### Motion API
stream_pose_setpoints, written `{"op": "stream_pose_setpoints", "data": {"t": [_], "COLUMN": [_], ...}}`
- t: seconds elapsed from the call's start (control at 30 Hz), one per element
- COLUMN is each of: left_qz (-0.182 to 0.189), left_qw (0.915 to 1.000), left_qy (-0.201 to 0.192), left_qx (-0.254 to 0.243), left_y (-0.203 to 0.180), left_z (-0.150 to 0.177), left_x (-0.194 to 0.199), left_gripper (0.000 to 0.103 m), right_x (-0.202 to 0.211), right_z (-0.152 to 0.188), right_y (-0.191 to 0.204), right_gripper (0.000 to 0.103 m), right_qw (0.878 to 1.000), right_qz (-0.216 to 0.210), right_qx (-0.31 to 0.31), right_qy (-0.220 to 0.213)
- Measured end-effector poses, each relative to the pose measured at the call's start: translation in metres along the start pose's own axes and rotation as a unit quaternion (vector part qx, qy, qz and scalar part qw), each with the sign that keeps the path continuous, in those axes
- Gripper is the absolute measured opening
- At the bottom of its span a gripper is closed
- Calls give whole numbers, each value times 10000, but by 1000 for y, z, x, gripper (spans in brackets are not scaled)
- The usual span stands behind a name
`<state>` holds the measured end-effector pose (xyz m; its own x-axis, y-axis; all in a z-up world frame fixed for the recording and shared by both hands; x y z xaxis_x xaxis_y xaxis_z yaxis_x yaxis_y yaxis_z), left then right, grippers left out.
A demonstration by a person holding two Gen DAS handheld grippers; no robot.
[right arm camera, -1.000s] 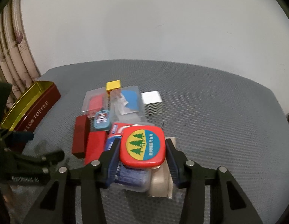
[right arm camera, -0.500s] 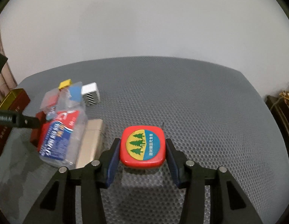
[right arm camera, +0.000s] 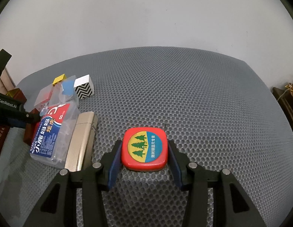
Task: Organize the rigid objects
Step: 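Grasp the dark red block with the left tool and carry it over the tin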
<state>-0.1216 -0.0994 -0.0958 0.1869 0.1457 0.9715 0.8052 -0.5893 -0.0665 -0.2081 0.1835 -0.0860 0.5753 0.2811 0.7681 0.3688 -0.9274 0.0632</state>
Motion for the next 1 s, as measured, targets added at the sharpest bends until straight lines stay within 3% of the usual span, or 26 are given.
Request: {"op": "stream_pose_setpoints", "data": {"t": [0.17,0.33,0.43,0.63,0.87,0.9,0.97,1.0], "left_qz": [-69,92,256,191,305,322,338,353], "left_qw": [9998,9992,9988,9964,9954,9951,9946,9943], "left_qy": [-169,-331,-334,-521,-608,-641,-702,-725], "left_qx": [4,-215,-242,-635,-674,-680,-682,-694], "left_y": [4,-1,2,11,33,24,14,17], "left_z": [2,8,10,15,24,29,95,91], "left_x": [-3,3,10,32,35,36,44,49], "left_gripper": [46,23,20,19,19,19,19,19], "right_x": [-5,-10,-10,-9,-12,-13,-14,-15], "right_z": [-1,-2,-2,-2,-4,-5,-5,-5], "right_y": [1,2,9,2,-10,-11,-12,-13], "right_gripper": [48,48,48,48,48,48,48,48], "right_qw": [10000,9999,9998,9996,9995,9995,9995,9995], "right_qz": [69,125,137,204,218,226,220,220], "right_qx": [67,113,126,186,227,234,235,235], "right_qy": [23,38,49,57,50,51,50,51]}}
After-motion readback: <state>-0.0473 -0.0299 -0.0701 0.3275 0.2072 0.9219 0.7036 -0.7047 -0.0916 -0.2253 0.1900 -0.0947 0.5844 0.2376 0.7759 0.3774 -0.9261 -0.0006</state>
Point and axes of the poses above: each gripper's, at about its wrist camera, not at the fingertips, and x roughly against the way its jaws point, y to its left, z to its underside, the point moved 7 cm from there along -x, roughly the way its jaws point, and after that the axes turned 3 degrees about x, right-handed, at the moved point
